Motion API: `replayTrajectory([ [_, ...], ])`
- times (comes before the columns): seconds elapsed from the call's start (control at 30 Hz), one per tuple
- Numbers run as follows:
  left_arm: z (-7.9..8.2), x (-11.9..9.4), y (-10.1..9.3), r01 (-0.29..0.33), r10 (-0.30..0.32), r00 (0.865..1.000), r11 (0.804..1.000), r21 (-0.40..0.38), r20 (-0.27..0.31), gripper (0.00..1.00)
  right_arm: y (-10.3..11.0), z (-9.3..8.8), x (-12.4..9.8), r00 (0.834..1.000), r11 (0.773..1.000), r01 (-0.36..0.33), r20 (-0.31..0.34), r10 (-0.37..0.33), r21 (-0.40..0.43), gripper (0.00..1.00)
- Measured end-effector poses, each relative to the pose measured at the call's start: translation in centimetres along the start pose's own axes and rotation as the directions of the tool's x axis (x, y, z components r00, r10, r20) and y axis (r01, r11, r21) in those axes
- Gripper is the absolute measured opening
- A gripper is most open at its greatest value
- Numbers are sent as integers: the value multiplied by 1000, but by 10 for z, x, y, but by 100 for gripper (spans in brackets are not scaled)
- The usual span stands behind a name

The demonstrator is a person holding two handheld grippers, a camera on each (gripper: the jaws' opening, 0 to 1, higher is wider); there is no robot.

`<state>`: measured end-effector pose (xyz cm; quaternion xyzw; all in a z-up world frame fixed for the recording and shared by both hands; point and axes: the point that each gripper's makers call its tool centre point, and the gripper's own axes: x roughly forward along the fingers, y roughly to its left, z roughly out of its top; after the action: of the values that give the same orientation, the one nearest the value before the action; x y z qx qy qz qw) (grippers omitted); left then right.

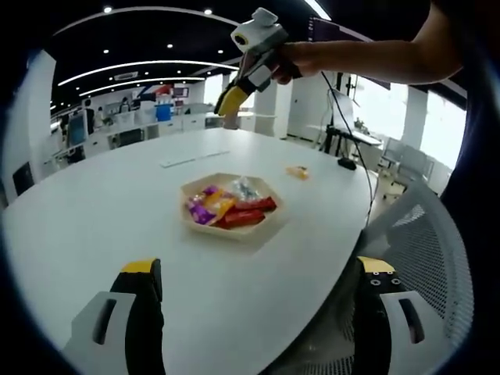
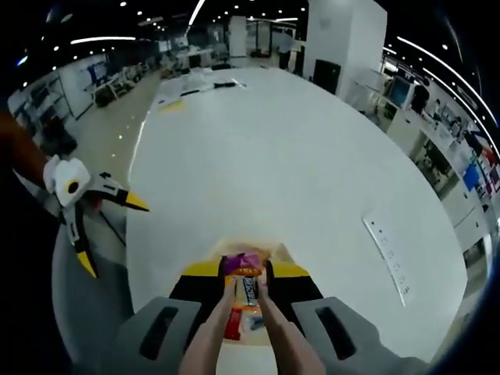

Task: Place the target food into the container with the food tongs after gripping and lifting it, then release it inside without dropping or visibly crushing the food.

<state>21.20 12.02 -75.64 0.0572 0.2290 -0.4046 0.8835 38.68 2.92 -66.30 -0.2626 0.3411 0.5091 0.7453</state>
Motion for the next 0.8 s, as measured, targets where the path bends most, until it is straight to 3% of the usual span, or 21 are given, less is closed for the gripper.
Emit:
replayTrajectory([
  [0.13, 0, 0, 1, -3, 3, 1000, 1000, 3, -2, 99, 1, 3, 0, 1000, 1000, -10, 17, 10, -3, 23],
  [0.17, -1, 0, 1, -4, 4, 1000, 1000, 4, -3, 99, 9, 3, 0, 998, 998, -59, 17, 58, 12, 23],
  [0.23, -1, 0, 1, -6, 6, 1000, 1000, 3, -2, 99, 5, 2, 1, 1000, 1000, -28, 11, 28, -14, 23],
  [0.8, -3, 0, 6, -31, 31, 999, 1000, 5, -13, 99, 2, -2, -2, 999, 999, -43, 12, 43, -4, 25],
])
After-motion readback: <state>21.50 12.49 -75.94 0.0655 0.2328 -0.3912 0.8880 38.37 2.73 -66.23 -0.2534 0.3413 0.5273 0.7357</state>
